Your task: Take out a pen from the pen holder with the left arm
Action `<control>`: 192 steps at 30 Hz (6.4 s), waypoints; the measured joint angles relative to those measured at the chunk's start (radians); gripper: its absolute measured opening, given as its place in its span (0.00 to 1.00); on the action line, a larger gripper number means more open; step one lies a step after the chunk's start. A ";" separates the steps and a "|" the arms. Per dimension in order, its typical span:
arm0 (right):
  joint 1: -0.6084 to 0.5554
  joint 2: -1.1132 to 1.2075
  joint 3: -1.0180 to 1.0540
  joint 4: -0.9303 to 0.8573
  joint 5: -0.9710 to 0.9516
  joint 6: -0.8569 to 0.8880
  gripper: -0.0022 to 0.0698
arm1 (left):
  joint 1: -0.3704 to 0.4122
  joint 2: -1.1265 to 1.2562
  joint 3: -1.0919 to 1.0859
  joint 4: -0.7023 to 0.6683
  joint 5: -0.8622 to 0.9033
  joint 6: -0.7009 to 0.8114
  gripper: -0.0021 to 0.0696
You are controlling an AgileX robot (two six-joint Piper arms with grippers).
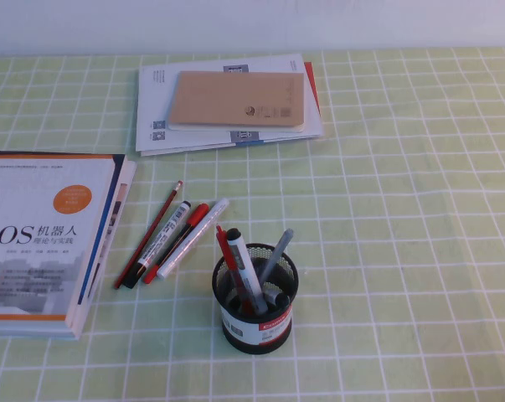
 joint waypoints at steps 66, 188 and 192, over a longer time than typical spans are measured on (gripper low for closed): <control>0.000 0.000 0.000 0.000 0.000 0.000 0.01 | 0.001 0.110 -0.179 -0.509 -0.086 -0.078 0.03; 0.000 0.000 0.000 0.000 0.000 0.000 0.01 | -0.615 1.525 -1.000 -0.414 0.014 0.092 0.56; 0.000 0.000 0.000 0.000 0.000 0.000 0.01 | -0.615 1.525 -1.000 -0.394 -0.008 0.092 0.56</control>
